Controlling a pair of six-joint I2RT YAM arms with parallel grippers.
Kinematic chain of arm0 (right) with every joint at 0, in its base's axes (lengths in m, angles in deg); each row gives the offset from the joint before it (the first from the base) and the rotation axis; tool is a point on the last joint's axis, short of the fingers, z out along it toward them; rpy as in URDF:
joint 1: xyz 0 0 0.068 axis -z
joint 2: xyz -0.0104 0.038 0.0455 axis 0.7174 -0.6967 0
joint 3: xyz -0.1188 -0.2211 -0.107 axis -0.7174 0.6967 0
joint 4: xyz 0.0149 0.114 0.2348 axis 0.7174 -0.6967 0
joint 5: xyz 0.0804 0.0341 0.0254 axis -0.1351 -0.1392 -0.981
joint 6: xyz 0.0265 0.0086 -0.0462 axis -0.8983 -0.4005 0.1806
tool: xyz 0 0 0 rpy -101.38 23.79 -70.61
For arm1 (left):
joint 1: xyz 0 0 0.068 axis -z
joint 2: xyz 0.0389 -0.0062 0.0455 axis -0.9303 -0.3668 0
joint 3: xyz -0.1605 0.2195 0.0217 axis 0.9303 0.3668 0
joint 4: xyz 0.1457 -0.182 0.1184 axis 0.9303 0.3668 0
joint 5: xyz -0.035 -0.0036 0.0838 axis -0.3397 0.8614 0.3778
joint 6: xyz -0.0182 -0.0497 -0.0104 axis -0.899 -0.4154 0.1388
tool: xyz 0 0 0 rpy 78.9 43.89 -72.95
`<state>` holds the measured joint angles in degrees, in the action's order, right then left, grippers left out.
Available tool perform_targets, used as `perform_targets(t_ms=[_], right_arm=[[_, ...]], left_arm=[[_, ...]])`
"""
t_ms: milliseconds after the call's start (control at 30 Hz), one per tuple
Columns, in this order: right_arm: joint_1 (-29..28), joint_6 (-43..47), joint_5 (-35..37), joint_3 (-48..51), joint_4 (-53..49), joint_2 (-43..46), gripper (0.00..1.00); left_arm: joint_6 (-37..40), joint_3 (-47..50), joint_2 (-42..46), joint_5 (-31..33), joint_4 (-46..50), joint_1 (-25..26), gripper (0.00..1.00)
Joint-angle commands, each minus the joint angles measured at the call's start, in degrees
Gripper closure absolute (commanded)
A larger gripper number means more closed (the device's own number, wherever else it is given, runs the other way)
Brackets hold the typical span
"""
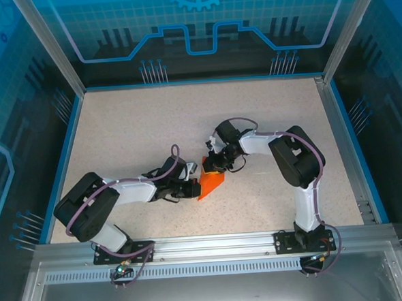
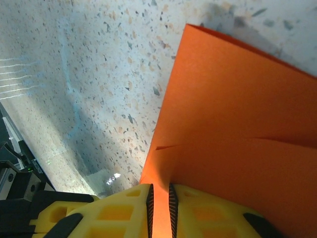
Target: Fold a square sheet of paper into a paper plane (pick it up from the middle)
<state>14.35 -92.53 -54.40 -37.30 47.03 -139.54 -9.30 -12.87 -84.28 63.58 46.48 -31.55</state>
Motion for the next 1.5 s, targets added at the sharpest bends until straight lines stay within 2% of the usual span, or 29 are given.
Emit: perform_targets(t_ms=[0,233,333,567,833,1033,1300,1467], right_arm=[[0.5,0.9,4.1,0.2,-3.0,-1.8,0.81],[0.6,2.4,2.4,1.2,-2.6,-2.2,0.82],[0.6,2.9,2.6,0.8,-3.4,-2.6,0.82],[0.5,2.8,2.7,1.1,-3.1,-3.2,0.82],[0.4,2.9,2.9,1.0,-3.2,-3.6,0.82],[0.3,2.9,3.3,1.2,-3.2,-3.8,0.81],[0.3,2.9,4.1,1.2,-3.4,-4.5,0.81],[0.3,2.8,4.2,1.5,-3.3,-4.7,0.81]], left_arm=[[1.3,0.1,-1.9,-0.4,6.7,0.4,0.97],[-0.3,0.0,1.5,-2.4,6.8,0.4,0.89],[-1.6,0.9,3.9,-1.8,7.3,0.4,0.81],[-4.7,2.9,8.1,-3.6,5.2,0.4,0.79],[-4.8,3.0,7.6,-4.7,4.3,0.4,0.88],[-3.5,4.5,7.1,-6.2,2.7,0.4,1.00],[-0.8,6.9,3.6,-12.7,-2.0,0.5,1.00],[0.4,7.6,3.2,-11.4,0.3,0.5,1.00]])
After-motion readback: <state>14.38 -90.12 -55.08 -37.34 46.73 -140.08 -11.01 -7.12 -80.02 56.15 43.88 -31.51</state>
